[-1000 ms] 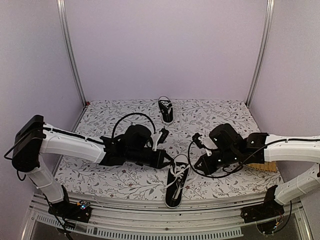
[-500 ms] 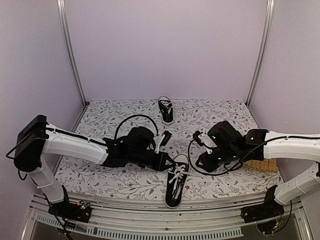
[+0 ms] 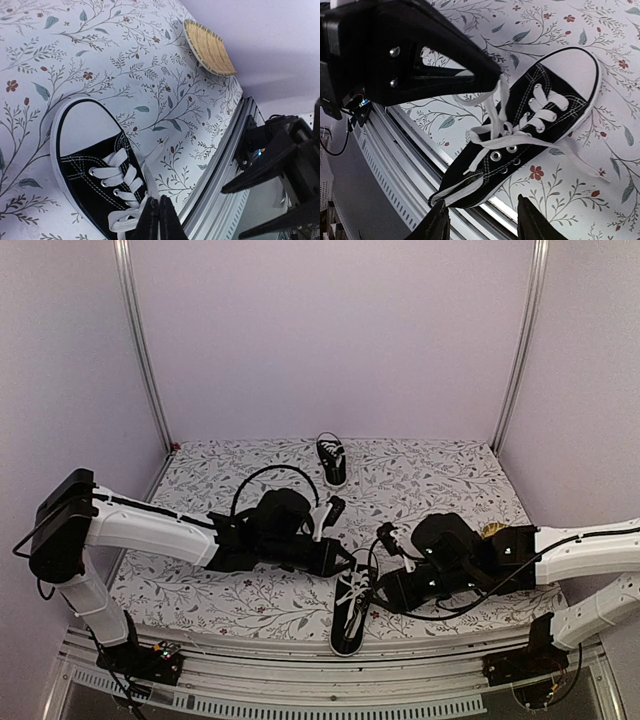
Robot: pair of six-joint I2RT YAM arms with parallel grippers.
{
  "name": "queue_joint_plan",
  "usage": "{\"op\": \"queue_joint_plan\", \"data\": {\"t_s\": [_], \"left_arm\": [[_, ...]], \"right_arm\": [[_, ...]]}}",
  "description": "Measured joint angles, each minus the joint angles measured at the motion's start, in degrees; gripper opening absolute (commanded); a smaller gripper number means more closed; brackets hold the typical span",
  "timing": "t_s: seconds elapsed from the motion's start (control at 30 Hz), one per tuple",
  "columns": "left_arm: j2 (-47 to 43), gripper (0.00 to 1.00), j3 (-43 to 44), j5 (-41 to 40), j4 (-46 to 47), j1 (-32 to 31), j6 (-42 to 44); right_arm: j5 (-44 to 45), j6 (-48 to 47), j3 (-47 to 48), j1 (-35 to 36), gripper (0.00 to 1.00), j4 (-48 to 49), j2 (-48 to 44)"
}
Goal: Tie the shoes
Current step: Adjust the shoelace on the shoe.
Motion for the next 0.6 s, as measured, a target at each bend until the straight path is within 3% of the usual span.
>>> {"op": "queue_joint_plan", "data": {"t_s": [0.23, 0.6], "left_arm": [[0.0, 0.0, 0.0, -0.1, 0.2, 0.0, -0.1], [0.0, 0.0, 0.0, -0.1, 0.6, 0.0, -0.2]], "right_arm": [[1.8, 10.0, 3.0, 6.6, 0.47, 2.4, 8.7], [11.9, 19.2, 17.2, 11.6, 0.44, -7.5, 22.8]]}}
